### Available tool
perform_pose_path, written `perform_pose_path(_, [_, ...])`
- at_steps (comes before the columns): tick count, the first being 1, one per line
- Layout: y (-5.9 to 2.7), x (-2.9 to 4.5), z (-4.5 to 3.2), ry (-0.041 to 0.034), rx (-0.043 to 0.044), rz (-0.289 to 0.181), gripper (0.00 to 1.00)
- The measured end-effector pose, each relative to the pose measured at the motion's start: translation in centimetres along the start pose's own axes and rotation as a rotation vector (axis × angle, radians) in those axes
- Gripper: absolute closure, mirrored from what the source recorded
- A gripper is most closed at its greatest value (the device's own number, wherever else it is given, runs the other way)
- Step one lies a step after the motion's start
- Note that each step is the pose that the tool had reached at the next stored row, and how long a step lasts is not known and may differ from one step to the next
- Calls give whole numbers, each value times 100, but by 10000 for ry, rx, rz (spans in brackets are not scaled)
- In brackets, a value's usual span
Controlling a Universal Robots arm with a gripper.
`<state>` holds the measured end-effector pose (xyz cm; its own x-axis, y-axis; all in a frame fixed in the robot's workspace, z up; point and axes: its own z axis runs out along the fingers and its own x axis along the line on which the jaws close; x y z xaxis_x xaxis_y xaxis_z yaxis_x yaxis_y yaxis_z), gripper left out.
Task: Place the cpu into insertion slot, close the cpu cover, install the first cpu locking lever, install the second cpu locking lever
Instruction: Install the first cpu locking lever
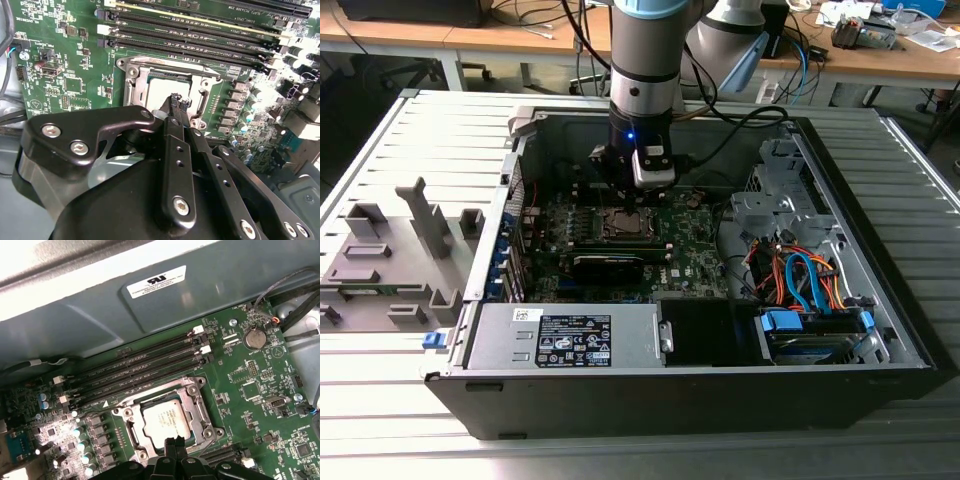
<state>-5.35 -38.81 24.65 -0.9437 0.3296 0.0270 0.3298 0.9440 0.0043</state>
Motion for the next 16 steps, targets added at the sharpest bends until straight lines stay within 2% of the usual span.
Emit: perform_pose_path(16, [0,0,0,1,8,-282,89])
